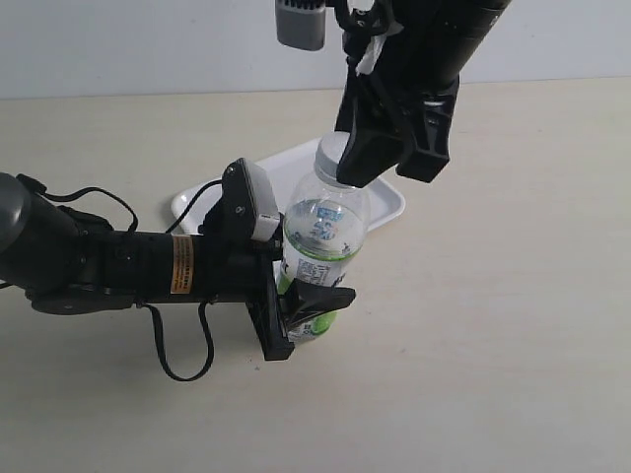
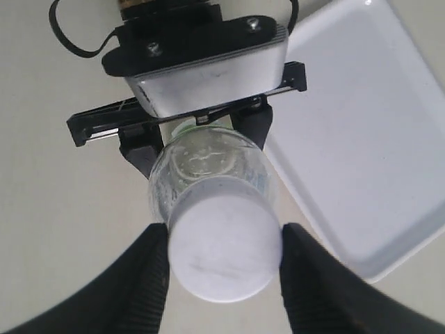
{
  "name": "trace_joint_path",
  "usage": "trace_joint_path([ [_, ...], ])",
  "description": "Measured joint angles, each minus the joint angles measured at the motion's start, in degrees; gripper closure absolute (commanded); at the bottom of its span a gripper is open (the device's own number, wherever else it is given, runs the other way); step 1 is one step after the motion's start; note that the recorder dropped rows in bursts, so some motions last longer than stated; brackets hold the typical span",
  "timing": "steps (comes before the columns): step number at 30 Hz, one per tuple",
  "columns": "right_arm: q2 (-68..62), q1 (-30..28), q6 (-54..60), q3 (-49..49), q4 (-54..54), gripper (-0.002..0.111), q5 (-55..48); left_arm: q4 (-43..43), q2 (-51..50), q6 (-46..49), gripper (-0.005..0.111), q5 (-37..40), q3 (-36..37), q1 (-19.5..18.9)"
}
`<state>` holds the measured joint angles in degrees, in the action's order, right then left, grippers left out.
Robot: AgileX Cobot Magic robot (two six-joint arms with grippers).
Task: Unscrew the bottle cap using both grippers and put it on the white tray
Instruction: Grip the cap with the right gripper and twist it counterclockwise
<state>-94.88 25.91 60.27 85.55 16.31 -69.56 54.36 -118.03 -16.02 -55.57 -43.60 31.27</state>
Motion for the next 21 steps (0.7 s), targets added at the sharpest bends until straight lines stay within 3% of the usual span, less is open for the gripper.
trace_joint_path([
  [21,0.0,0.0,31.67,0.0,0.35,0.108,-0.15,0.57,0.08,-0.56,0.107,0.0,0.0,0.0],
])
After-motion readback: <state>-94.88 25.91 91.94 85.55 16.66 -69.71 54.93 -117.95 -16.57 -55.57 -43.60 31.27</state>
